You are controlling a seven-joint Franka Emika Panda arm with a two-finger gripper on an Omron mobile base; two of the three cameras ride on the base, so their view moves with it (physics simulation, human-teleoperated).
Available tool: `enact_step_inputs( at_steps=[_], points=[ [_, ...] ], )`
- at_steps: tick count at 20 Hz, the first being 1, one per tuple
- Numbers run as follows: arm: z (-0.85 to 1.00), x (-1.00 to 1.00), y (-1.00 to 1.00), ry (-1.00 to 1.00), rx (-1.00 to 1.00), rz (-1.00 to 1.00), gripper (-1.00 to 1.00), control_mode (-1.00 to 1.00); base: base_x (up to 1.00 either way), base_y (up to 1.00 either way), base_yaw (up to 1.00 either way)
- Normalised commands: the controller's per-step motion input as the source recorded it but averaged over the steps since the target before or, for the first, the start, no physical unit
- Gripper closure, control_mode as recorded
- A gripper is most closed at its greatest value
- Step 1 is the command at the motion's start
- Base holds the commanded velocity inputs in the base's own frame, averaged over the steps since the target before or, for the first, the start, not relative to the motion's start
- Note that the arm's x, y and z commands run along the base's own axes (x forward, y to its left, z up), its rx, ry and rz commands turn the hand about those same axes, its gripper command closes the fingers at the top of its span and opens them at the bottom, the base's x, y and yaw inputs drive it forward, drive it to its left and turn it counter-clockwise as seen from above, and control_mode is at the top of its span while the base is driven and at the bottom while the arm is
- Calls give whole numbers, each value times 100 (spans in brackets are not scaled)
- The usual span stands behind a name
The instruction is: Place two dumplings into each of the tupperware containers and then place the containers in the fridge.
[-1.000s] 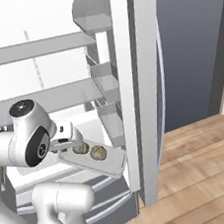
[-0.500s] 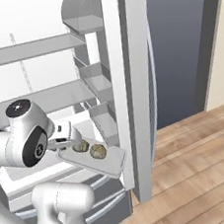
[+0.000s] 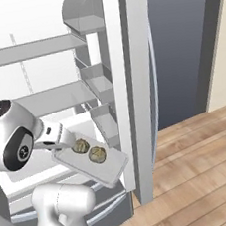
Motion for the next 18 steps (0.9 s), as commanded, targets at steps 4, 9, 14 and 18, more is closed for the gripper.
enact_step_inputs(
  at_steps=[4, 9, 14, 18],
  points=[
    [0, -7, -5, -27, 0, 25, 100, -100, 0, 0, 0],
    [0, -72, -18, -30, -5, 27, 100, -100, 0, 0, 0],
    [3, -95, 0, -37, -11, 15, 100, -100, 0, 0, 0],
    [-5, -17, 2, -29, -5, 41, 100, -100, 0, 0, 0]
  ],
)
